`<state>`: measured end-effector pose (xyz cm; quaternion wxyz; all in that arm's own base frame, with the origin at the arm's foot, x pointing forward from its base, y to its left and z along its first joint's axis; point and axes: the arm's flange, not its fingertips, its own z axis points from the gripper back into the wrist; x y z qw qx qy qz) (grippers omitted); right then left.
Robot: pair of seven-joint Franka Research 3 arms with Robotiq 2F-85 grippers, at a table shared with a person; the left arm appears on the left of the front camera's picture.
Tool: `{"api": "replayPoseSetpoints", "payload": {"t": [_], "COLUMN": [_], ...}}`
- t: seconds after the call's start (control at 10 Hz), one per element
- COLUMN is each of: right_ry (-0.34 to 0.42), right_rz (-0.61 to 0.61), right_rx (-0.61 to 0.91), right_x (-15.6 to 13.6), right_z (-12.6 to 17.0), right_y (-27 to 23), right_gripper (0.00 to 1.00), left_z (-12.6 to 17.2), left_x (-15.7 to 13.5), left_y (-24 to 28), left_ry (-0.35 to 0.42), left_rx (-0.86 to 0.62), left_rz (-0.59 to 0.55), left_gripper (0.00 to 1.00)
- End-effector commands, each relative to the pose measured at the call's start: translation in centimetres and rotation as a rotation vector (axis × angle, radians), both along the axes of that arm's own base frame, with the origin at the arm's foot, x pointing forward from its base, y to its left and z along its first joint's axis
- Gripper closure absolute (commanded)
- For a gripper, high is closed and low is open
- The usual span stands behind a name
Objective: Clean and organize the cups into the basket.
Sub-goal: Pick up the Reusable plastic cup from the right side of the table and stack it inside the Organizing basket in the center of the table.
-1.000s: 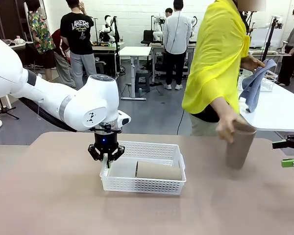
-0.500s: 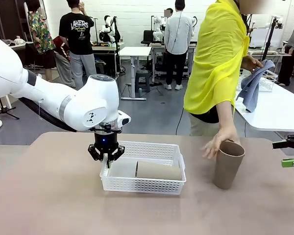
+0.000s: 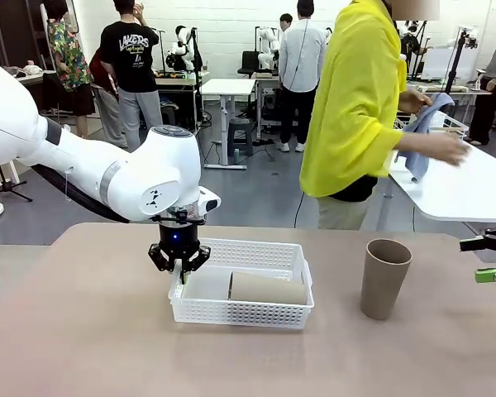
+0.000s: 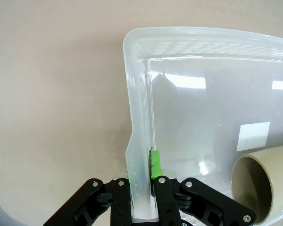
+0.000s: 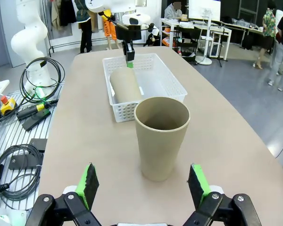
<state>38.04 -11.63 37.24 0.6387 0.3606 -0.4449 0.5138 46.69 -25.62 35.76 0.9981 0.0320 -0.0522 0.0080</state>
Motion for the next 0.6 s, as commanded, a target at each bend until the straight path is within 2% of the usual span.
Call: {"api": "replayPoseSetpoints", "payload": {"t": [0.0, 0.1, 0.2, 0.5], "right_ry": [0.0, 0.037, 0.035, 0.013], "right_rz": [0.0, 0.058, 0.105, 0.112], "right_rx": [0.0, -0.021, -0.026, -0.104], "right_x": [0.0, 0.8, 1.5, 3.1], "right_z": [0.0, -1.6, -2.7, -5.9], "right_y": [0.0, 0.9, 1.7, 3.7], "right_gripper": [0.0, 0.0, 0.0, 0.0], "left_z": [0.1, 0.1, 0.1, 0.1], "left_x": [0.0, 0.0, 0.0, 0.0], "left_y": [-0.1, -0.1, -0.1, -0.1], "left_ry": [-0.001, -0.001, -0.001, -0.001], "left_rx": [0.0, 0.0, 0.0, 0.0], "left_rz": [0.0, 0.0, 0.0, 0.0], "left_gripper": [1.0, 1.0, 1.0, 1.0]}}
